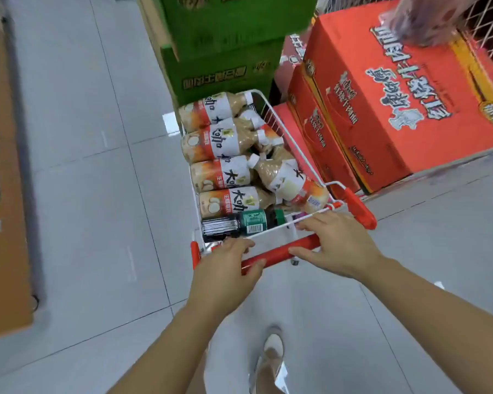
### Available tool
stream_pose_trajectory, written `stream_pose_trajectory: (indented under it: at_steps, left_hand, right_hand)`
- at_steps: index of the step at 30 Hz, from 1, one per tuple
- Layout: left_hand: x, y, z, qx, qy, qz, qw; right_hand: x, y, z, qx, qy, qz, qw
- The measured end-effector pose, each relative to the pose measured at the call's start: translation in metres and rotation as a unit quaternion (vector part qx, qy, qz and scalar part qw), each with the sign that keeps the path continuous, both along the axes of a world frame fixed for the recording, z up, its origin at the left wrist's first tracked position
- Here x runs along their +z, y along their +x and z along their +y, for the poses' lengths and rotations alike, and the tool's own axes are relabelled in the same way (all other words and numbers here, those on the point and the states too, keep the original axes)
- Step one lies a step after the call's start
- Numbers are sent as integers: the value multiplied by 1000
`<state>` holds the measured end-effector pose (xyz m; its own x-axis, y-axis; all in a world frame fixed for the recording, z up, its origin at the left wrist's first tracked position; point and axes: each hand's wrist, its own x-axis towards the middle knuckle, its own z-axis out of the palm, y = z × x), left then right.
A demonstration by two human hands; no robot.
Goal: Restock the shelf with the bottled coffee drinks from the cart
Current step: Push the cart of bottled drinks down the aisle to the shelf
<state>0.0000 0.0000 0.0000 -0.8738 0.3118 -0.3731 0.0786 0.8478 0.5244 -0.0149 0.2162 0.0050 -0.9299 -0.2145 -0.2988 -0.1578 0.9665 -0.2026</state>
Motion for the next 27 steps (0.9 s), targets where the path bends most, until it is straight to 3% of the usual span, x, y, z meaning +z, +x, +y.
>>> stream_pose_trajectory:
  at_steps: [5, 9, 16, 27]
  left_hand:
    - [-30, 7, 11, -16, -99, 74, 992]
    - [-43, 13, 13, 2, -94, 107, 990]
    - [-42, 30, -8, -17, -95, 71, 993]
    - [-44, 104, -85, -163, -70, 149, 973]
  right_hand:
    - [-22, -9, 19, 45, 76, -30, 996]
    - [-27, -3, 20, 46, 35, -7, 998]
    - [-32, 33, 2, 10, 29, -7, 1000]
    - [-26, 161, -79, -122, 6, -58, 991]
